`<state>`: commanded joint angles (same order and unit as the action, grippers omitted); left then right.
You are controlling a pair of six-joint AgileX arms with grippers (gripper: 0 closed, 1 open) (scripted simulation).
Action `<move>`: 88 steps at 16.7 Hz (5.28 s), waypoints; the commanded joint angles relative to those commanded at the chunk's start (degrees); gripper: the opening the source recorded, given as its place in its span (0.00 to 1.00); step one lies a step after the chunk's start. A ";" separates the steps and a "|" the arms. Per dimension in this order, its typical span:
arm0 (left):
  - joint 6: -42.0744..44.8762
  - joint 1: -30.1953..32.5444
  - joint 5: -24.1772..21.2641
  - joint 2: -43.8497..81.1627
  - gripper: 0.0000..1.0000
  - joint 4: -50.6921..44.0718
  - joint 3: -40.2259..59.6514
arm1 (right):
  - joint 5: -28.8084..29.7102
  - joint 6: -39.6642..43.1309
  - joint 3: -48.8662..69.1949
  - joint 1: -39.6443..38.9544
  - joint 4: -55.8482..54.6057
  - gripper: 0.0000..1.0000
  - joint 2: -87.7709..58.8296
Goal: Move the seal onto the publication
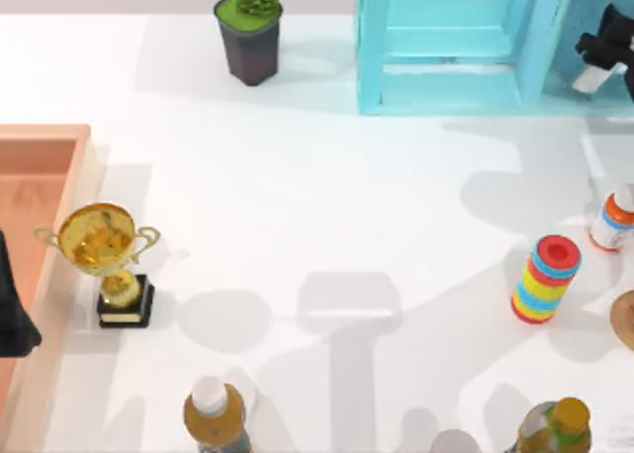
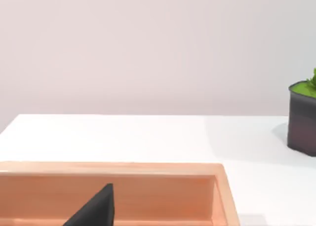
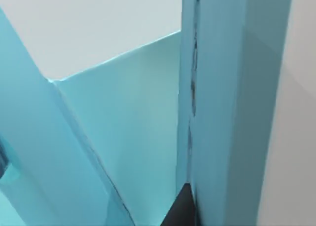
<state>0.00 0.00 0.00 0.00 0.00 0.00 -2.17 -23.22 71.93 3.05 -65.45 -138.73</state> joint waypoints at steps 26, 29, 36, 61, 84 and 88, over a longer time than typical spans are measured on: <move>0.00 0.00 0.00 0.00 1.00 0.00 0.00 | -1.34 0.00 -22.65 0.52 24.19 0.00 47.97; 0.00 0.00 0.00 0.00 1.00 0.00 0.00 | -1.43 -0.02 -27.59 0.75 29.76 0.00 58.90; 0.00 0.00 0.00 0.00 1.00 0.00 0.00 | -2.11 -0.36 -33.21 0.76 35.66 0.00 68.98; 0.00 0.00 0.00 0.00 1.00 0.00 0.00 | 28.15 85.90 -29.03 -51.82 22.16 0.00 34.49; 0.00 0.00 0.00 0.00 1.00 0.00 0.00 | 34.87 97.65 -29.25 -56.92 20.16 0.00 29.35; 0.00 0.00 0.00 0.00 1.00 0.00 0.00 | 35.17 97.74 -29.59 -56.88 17.62 0.00 26.62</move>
<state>0.00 0.00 0.00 0.00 0.00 0.00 33.00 74.51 42.34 -53.83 -47.83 -112.12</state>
